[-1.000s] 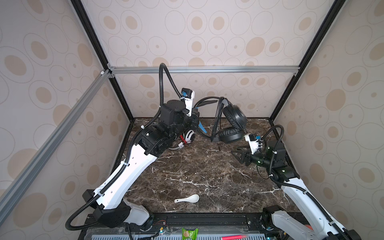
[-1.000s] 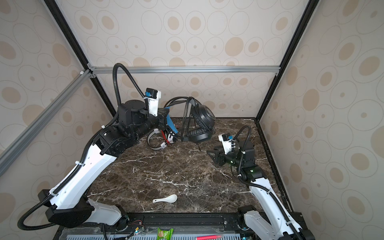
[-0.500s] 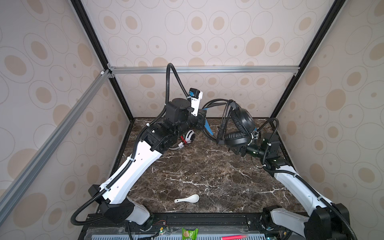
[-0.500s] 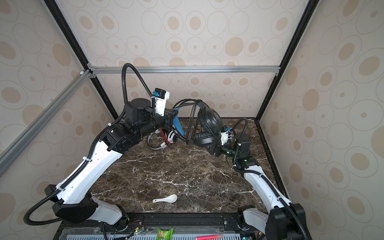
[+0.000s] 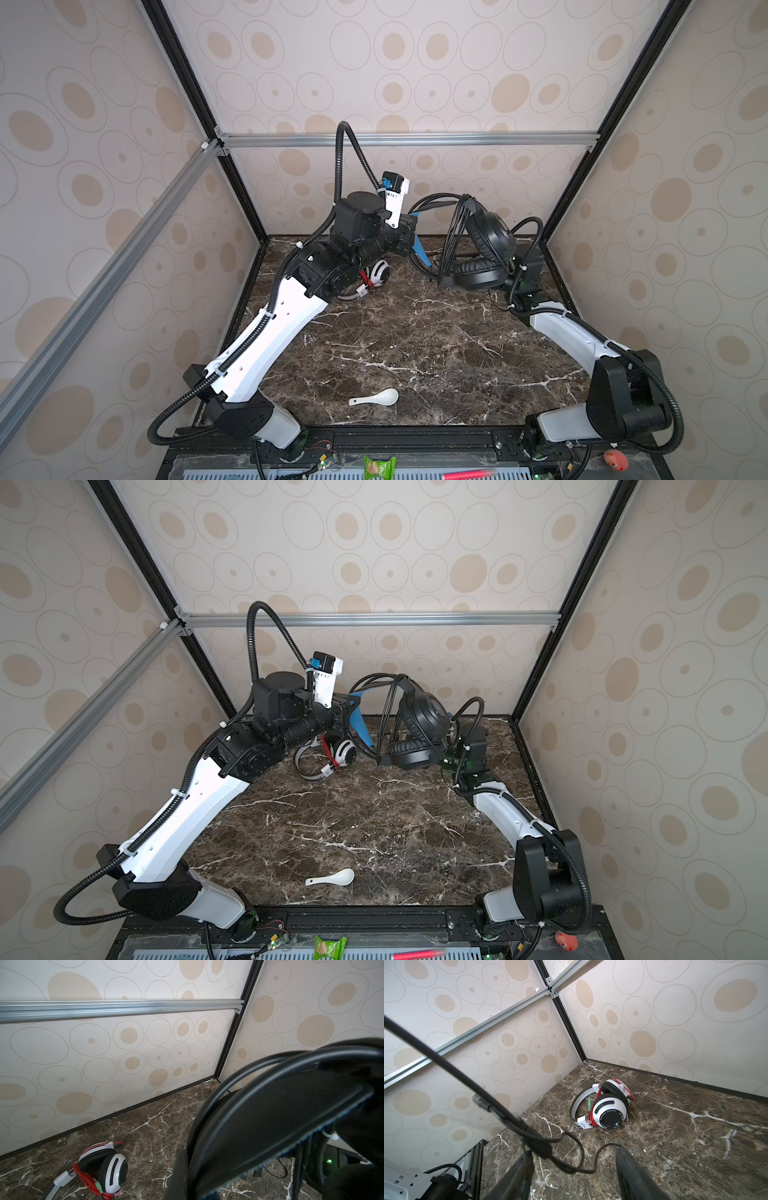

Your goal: Wrap the headphones

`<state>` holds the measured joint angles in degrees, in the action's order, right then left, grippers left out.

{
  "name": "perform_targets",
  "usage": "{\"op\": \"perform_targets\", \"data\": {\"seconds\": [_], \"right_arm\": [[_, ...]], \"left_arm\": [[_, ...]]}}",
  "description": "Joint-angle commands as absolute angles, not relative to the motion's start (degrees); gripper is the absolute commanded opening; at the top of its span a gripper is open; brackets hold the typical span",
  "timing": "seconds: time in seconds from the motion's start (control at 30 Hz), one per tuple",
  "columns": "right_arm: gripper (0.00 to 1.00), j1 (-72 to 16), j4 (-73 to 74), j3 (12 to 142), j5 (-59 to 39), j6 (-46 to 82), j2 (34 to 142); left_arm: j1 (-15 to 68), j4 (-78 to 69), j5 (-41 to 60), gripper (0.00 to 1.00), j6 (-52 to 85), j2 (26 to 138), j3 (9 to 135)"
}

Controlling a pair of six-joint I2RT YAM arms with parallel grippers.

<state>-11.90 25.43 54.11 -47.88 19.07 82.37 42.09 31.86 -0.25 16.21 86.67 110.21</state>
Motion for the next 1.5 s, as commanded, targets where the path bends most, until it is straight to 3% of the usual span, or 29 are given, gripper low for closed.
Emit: {"op": "perform_targets", "data": {"seconds": [0.0,0.23,0.67,0.8,0.93,1.2,1.47], "right_arm": [[0.64,-12.96,28.69,55.25,-50.57,20.38,83.48],[0.6,-14.31,28.02,52.92,-50.02,19.25,82.97],[0.09,-14.63,23.82,44.02,-43.96,17.21,75.52],[0.02,-15.3,12.15,44.19,-37.1,10.5,73.47],[0.02,-15.34,6.82,42.97,-30.99,7.32,71.74],[0.07,-15.4,8.42,38.7,-30.15,8.72,72.13],[0.23,-15.42,1.97,37.53,-18.7,6.04,67.38]], "left_arm": [[41.76,27.76,0.9,0.0,18.41,86.51,115.09],[41.79,28.56,0.53,0.0,18.09,86.94,116.28],[41.74,28.0,-0.6,0.0,18.02,85.81,115.78],[41.71,26.84,-1.35,0.0,18.23,84.78,114.55],[41.7,26.46,-2.01,0.0,18.08,84.47,114.77],[41.72,27.24,-2.72,0.0,17.4,84.46,116.05],[41.74,27.42,-3.08,0.0,17.49,84.21,116.47]]}}
